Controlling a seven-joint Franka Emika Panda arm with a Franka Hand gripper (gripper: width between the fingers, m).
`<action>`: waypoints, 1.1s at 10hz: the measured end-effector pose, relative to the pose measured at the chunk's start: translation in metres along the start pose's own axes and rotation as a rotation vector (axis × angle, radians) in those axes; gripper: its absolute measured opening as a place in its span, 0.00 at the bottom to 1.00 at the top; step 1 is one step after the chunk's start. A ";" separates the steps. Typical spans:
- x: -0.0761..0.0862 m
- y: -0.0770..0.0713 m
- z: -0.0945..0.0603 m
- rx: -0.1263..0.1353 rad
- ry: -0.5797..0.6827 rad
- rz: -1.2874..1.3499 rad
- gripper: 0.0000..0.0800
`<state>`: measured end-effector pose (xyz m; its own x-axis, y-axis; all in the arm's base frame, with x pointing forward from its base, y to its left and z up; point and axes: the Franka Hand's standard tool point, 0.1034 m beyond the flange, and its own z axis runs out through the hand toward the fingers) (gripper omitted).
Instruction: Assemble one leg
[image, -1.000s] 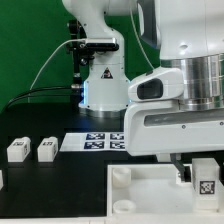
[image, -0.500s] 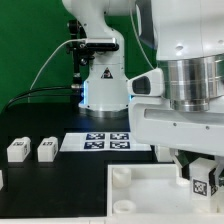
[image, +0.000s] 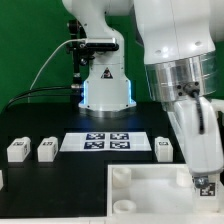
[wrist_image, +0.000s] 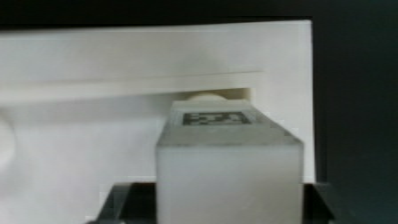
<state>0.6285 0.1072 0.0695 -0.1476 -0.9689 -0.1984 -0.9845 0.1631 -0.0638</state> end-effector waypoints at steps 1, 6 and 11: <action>0.000 0.000 0.000 0.000 0.000 -0.052 0.37; -0.006 -0.001 0.001 -0.036 0.001 -0.671 0.80; -0.005 0.000 0.000 -0.114 0.032 -1.374 0.81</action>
Offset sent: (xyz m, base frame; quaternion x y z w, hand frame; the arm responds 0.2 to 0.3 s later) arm -0.0001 0.0113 -0.0052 -0.0180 -0.0042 -0.2434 0.9697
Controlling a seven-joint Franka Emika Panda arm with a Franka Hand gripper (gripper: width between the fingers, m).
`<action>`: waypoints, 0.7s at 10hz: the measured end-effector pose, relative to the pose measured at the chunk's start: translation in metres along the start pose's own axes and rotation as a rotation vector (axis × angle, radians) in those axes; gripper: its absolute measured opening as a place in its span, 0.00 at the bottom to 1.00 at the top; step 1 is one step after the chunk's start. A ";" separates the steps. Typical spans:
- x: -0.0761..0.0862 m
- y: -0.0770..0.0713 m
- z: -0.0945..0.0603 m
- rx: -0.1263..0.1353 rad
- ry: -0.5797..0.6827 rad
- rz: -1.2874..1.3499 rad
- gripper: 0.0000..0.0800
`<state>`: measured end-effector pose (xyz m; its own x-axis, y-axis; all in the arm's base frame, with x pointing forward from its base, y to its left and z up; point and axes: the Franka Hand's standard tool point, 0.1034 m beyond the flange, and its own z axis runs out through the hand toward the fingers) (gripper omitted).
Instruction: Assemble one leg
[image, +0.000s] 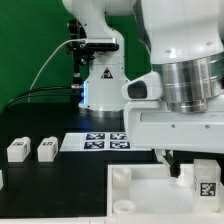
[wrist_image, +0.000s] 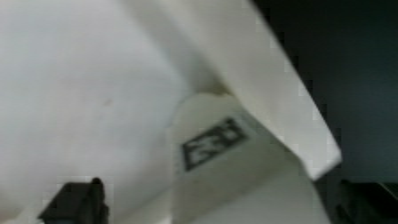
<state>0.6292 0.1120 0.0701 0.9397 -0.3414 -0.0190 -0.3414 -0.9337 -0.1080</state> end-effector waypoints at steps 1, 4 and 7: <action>0.003 -0.004 -0.002 -0.028 0.006 -0.206 0.81; 0.003 -0.006 -0.002 -0.029 0.007 -0.232 0.66; 0.002 -0.006 -0.002 -0.027 0.009 -0.026 0.36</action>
Offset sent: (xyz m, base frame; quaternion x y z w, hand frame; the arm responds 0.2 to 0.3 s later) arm 0.0000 0.0000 0.0000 0.0000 0.0000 0.0899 0.9960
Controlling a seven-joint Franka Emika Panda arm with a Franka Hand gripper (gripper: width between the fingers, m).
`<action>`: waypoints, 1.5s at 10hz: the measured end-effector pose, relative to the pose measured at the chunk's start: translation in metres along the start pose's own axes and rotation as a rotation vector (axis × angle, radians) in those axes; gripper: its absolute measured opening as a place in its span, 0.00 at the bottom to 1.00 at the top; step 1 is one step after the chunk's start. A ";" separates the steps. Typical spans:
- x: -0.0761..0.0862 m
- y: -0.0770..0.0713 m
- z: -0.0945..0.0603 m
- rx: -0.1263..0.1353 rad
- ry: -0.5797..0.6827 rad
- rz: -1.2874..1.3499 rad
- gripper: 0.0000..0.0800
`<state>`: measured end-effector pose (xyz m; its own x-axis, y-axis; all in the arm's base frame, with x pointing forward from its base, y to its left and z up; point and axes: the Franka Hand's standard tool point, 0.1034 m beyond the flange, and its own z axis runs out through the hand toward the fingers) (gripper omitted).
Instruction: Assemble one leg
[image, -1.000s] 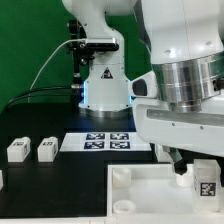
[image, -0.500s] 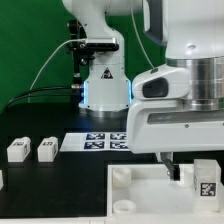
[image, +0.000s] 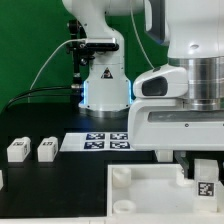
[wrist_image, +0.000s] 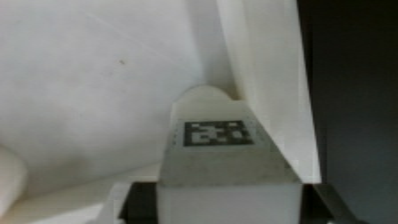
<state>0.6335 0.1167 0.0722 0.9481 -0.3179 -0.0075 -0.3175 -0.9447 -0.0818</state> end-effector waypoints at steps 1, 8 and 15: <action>0.000 0.000 0.000 0.000 0.000 0.123 0.36; 0.001 0.004 -0.001 0.064 -0.097 1.327 0.36; 0.001 0.005 -0.001 0.042 -0.087 1.588 0.52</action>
Offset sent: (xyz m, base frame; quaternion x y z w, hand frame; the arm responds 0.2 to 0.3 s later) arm 0.0145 -0.0104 0.0120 -0.0117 0.0249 0.4844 0.8744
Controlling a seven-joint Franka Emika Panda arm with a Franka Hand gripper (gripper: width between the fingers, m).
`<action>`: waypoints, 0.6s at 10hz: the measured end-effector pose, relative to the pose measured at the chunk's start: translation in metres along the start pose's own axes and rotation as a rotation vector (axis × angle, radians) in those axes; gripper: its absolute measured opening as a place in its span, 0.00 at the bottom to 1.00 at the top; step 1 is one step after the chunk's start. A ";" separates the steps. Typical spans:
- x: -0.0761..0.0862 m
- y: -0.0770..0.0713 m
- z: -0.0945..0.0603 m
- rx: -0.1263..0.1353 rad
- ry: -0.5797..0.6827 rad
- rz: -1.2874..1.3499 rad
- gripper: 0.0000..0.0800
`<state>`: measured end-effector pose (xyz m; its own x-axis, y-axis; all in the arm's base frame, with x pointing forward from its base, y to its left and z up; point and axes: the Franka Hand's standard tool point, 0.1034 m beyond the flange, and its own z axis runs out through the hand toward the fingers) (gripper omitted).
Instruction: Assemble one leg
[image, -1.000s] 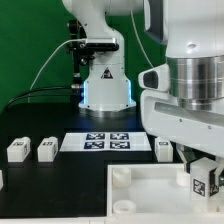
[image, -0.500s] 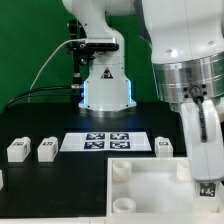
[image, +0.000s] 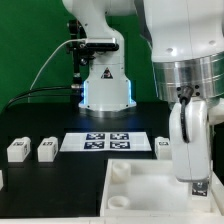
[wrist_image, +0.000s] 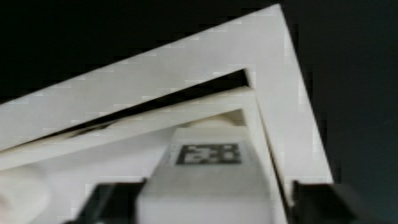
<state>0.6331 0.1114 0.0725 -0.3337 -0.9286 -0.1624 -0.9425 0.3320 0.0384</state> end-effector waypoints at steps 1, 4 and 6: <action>-0.002 0.002 0.000 -0.001 -0.001 -0.003 0.69; -0.023 0.015 -0.014 0.010 -0.018 -0.030 0.81; -0.029 0.015 -0.020 0.017 -0.024 -0.038 0.81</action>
Offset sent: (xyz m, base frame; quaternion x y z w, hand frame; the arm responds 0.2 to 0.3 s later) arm -0.0151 0.0230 0.0306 0.0221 -0.0198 0.0124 0.9995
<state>0.6281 0.1395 0.0978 -0.2967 -0.9364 -0.1874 -0.9540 0.2993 0.0148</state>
